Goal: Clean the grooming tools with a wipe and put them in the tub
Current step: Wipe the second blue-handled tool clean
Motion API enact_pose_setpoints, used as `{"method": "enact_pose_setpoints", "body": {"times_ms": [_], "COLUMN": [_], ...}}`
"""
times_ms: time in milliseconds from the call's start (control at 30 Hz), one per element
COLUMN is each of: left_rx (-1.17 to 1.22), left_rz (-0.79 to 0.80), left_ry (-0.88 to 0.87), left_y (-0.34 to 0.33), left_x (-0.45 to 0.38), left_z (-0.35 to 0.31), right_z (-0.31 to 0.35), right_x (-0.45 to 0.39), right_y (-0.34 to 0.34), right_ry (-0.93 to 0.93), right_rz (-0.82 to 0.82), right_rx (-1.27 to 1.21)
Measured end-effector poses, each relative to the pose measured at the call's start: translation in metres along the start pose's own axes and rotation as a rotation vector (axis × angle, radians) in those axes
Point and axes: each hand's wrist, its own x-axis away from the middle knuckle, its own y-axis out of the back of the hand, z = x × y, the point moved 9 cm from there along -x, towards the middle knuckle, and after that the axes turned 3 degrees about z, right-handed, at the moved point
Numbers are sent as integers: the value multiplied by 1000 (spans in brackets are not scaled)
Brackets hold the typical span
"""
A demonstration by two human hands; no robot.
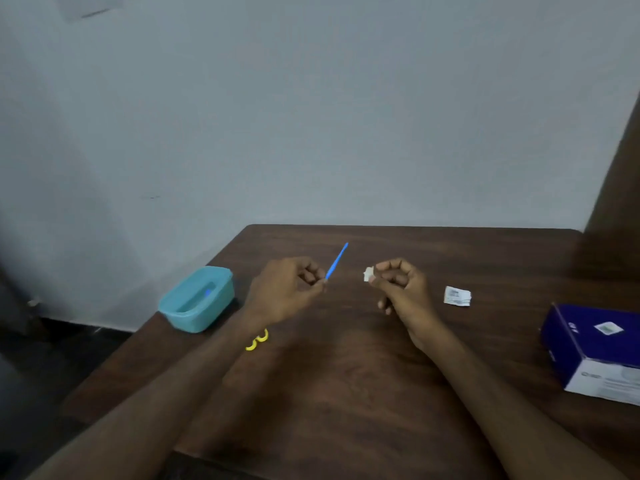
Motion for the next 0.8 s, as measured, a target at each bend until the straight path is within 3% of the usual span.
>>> {"method": "enact_pose_setpoints", "body": {"times_ms": [100, 200, 367, 533, 800], "left_rx": [293, 418, 424, 516, 548], "left_rz": [-52, -136, -168, -176, -102], "left_ry": [28, 11, -70, -44, -34], "left_y": [-40, -66, -93, -104, -118], "left_x": [-10, -32, -63, -74, -83], "left_z": [-8, -15, -23, -8, -1], "right_z": [2, -3, -16, -24, -27], "right_x": [-2, -10, -24, -39, -39], "right_y": [4, 13, 30, 41, 43], "right_ry": [-1, -9, -67, -59, -15], "right_rz": [30, 7, -88, -174, -210], "right_rx": [-51, -55, -140, -178, 8]}}
